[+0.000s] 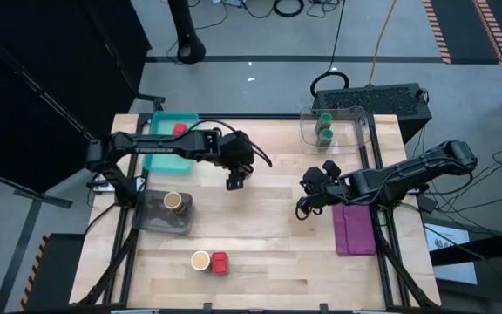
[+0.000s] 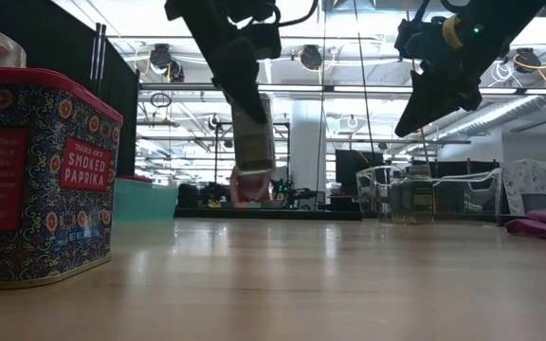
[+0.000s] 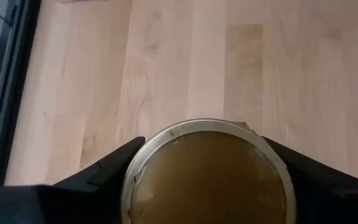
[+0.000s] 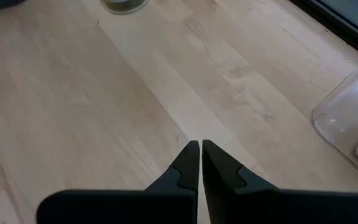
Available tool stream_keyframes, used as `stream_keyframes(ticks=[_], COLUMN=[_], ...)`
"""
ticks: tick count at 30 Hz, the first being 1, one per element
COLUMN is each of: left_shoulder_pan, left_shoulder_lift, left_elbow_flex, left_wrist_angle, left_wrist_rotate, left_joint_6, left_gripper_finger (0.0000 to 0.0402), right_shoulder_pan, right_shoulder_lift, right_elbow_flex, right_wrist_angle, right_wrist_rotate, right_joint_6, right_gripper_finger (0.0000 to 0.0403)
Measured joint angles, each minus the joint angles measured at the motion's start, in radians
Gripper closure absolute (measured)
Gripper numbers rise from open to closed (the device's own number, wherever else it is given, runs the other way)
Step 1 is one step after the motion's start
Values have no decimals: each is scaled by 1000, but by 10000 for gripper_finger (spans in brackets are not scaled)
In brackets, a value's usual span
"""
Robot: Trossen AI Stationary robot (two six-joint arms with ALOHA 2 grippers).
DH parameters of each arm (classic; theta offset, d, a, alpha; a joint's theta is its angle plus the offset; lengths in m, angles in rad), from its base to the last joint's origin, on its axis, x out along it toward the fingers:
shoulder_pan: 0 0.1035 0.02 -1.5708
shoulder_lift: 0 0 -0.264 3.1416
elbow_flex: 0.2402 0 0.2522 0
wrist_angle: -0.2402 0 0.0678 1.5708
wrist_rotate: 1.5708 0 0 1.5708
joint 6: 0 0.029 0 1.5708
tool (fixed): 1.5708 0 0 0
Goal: Sort spices by type
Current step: Put the top gold seasoning bottle into the black bin
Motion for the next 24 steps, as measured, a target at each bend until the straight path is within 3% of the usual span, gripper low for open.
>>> stream_keyframes(ticks=[13,24], left_shoulder_pan=[-88,-343], left_shoulder_lift=[2,-54], left_elbow_flex=[0,0], left_wrist_angle=[-52,-184], left_wrist_rotate=[-30,-110], left_joint_6=[-113,-295], left_gripper_finger=[122,122], right_shoulder_pan=[12,12], right_shoulder_lift=[0,0], right_elbow_flex=[0,0], right_wrist_angle=[0,5], right_wrist_rotate=[1,0], right_joint_6=[-15,-1], right_gripper_finger=[403,403])
